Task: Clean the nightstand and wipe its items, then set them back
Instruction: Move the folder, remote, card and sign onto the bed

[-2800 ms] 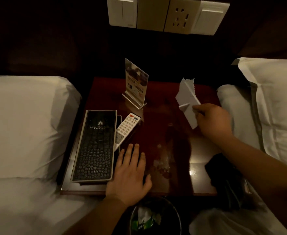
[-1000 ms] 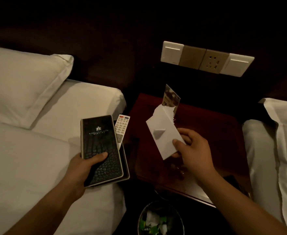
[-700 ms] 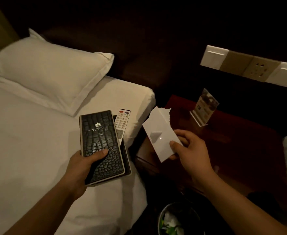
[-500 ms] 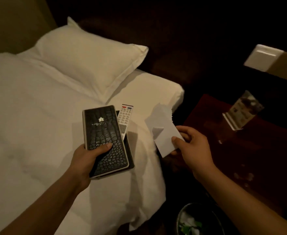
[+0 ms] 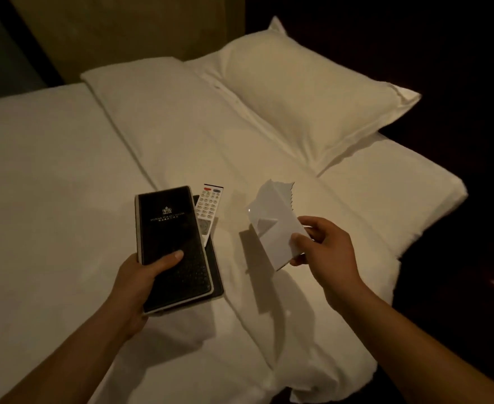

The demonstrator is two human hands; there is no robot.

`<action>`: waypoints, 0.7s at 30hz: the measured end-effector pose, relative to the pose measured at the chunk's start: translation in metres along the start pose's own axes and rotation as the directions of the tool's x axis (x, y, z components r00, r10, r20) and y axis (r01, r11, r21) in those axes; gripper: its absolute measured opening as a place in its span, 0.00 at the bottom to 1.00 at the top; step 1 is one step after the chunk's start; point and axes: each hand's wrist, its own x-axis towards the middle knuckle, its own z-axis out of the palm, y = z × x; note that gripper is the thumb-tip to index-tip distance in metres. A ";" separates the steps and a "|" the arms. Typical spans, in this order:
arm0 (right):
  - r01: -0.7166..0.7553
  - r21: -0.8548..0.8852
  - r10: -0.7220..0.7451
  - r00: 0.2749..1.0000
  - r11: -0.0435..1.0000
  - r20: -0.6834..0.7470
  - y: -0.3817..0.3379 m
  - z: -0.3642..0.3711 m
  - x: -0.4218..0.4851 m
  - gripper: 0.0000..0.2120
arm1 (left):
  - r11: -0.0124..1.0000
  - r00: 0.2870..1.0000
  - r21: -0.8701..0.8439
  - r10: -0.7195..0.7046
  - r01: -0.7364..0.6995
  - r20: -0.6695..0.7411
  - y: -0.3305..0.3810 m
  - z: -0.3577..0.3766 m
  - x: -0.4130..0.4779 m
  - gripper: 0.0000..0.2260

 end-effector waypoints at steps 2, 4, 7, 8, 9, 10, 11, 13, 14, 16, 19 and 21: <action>-0.009 -0.015 0.010 0.999 1.000 0.040 -0.001 0.037 0.001 0.15 | 1.000 0.999 -0.027 -0.001 -0.001 -0.052 0.000 -0.038 0.005 0.24; -0.006 -0.034 0.009 0.997 0.999 0.083 -0.002 0.072 0.000 0.15 | 0.999 0.996 -0.049 -0.003 -0.002 -0.093 0.000 -0.074 0.008 0.28; 0.001 -0.046 0.006 0.988 0.999 0.155 -0.004 0.123 -0.003 0.14 | 0.998 0.987 -0.056 -0.010 0.000 -0.162 0.000 -0.124 0.014 0.33; 0.002 -0.051 0.007 0.984 0.999 0.177 -0.005 0.140 -0.003 0.14 | 0.998 0.983 -0.060 -0.016 0.005 -0.184 0.000 -0.140 0.016 0.33; 0.003 -0.056 0.008 0.980 0.998 0.197 -0.006 0.157 -0.004 0.13 | 0.998 0.978 -0.068 -0.021 0.007 -0.205 0.000 -0.157 0.018 0.33; 0.002 -0.061 0.012 0.977 0.998 0.215 -0.006 0.174 -0.004 0.13 | 0.997 0.974 -0.077 -0.025 0.008 -0.225 0.000 -0.173 0.021 0.33; -0.001 -0.066 0.017 0.972 0.998 0.233 -0.007 0.191 -0.004 0.13 | 0.996 0.970 -0.086 -0.029 0.008 -0.243 0.001 -0.189 0.023 0.33; -0.008 -0.082 0.031 0.962 0.997 0.271 -0.007 0.227 -0.003 0.13 | 0.995 0.959 -0.096 -0.040 0.014 -0.280 0.002 -0.220 0.028 0.33; -0.012 -0.096 0.039 0.955 0.995 0.294 -0.007 0.245 -0.002 0.13 | 0.995 0.952 -0.098 -0.046 0.017 -0.304 0.003 -0.235 0.030 0.33; -0.026 -0.128 0.068 0.938 0.991 0.339 -0.007 0.281 0.001 0.12 | 0.996 0.932 -0.086 -0.049 0.019 -0.359 0.004 -0.263 0.035 0.32; -0.063 -0.143 0.114 0.916 0.988 0.384 -0.005 0.330 0.005 0.11 | 0.996 0.904 -0.083 -0.057 0.024 -0.423 0.005 -0.301 0.046 0.27; -0.075 -0.152 0.130 0.909 0.986 0.396 -0.005 0.358 0.008 0.12 | 0.995 0.887 -0.092 -0.070 0.031 -0.456 0.005 -0.321 0.055 0.22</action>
